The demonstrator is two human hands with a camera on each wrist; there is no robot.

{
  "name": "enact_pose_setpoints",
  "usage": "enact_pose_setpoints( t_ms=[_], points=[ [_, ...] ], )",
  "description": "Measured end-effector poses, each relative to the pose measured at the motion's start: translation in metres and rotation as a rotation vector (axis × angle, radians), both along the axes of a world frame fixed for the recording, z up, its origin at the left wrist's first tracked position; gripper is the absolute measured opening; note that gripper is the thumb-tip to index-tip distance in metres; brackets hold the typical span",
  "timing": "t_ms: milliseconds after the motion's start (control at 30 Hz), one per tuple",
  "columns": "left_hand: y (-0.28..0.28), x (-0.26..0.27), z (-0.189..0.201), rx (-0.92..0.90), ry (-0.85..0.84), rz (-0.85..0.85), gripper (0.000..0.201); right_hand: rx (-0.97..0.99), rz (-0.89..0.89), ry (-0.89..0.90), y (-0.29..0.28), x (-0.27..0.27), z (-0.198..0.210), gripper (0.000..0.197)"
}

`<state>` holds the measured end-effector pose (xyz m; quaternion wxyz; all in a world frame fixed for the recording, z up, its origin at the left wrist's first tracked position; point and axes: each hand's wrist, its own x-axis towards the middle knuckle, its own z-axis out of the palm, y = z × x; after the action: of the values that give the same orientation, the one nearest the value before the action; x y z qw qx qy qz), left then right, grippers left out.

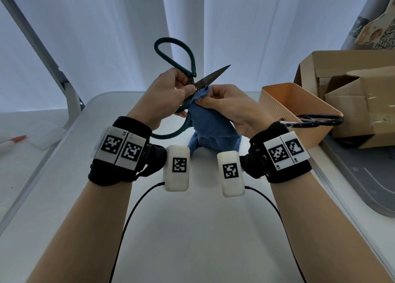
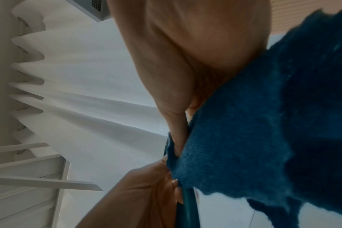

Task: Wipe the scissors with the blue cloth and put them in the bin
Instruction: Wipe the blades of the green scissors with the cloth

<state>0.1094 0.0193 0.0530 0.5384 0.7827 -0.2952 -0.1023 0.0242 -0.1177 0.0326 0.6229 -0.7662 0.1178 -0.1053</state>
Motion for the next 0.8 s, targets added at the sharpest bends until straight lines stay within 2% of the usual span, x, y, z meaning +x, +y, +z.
enact_pose_setpoints(
  t_ms=[100, 167, 267, 367, 500, 600, 800],
  points=[
    [0.0017, 0.0008, 0.0007, -0.007, 0.010, -0.002, 0.012, 0.028, -0.032, -0.011, 0.0015, 0.0005, 0.0005, 0.022],
    [0.0014, 0.0005, -0.0002, -0.002, -0.004, 0.000, 0.011, 0.034, -0.021, -0.011, 0.0017, -0.0002, 0.0012, 0.013],
    [-0.0004, 0.0002, -0.0023, 0.007, -0.017, 0.006, 0.013, 0.014, 0.014, -0.003, -0.0005, -0.0017, 0.0008, 0.017],
    [-0.0009, 0.0002, -0.0019, 0.002, -0.018, 0.005, 0.013, 0.001, 0.000, 0.002, 0.0005, -0.0020, 0.0019, 0.011],
    [0.0022, 0.0017, 0.0009, -0.015, 0.011, -0.002, 0.013, 0.019, -0.047, 0.000, 0.0033, 0.0009, 0.0020, 0.036],
    [0.0026, 0.0012, 0.0003, -0.006, -0.007, -0.002, 0.010, -0.017, -0.012, 0.001, 0.0033, 0.0003, 0.0031, 0.019],
    [-0.0005, -0.0003, -0.0012, -0.002, -0.026, -0.004, 0.011, -0.016, 0.020, 0.016, 0.0005, -0.0007, 0.0014, 0.011]
  ],
)
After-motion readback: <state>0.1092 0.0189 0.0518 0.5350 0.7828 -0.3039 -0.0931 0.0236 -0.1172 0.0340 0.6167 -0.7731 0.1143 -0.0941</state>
